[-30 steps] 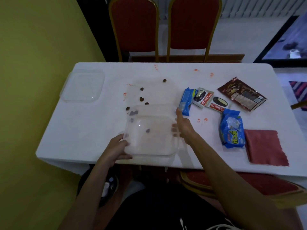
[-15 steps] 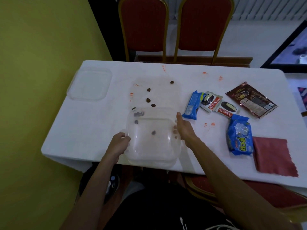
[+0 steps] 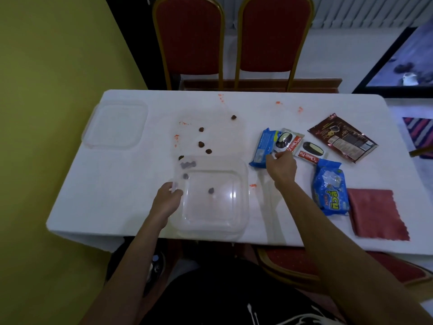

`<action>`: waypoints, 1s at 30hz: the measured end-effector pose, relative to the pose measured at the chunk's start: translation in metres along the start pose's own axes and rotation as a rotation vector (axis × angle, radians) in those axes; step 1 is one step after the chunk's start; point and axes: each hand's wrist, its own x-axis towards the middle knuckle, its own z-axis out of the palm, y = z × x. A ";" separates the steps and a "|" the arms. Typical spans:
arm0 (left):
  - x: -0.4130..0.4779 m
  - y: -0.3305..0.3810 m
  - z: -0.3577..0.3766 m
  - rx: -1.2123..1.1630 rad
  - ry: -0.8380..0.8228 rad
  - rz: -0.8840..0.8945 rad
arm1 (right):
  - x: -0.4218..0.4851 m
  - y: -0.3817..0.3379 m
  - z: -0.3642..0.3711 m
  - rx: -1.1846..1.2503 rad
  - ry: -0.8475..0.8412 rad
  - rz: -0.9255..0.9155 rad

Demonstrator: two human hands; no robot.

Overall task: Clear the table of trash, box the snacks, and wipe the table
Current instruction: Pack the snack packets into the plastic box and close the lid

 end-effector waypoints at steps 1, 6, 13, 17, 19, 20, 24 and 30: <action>0.000 0.001 0.000 0.001 0.017 0.007 | 0.005 0.000 0.002 -0.039 -0.011 0.005; -0.006 0.005 0.003 -0.026 0.081 0.036 | 0.016 0.006 0.012 -0.186 -0.152 0.003; -0.014 0.013 0.001 0.008 0.157 0.113 | 0.016 0.001 0.017 -0.167 -0.178 0.025; -0.024 0.019 0.003 0.021 0.187 0.186 | 0.011 -0.001 0.016 -0.101 -0.211 0.057; -0.029 0.023 0.003 0.024 0.172 0.212 | 0.009 -0.006 0.016 -0.082 -0.268 0.123; -0.030 0.024 0.003 0.029 0.170 0.222 | 0.008 -0.010 0.016 -0.054 -0.282 0.163; -0.038 0.023 0.004 0.040 0.227 0.265 | 0.009 -0.009 0.022 0.091 -0.300 0.248; -0.036 0.027 0.002 0.057 0.237 0.358 | 0.011 -0.010 0.011 0.264 -0.210 0.270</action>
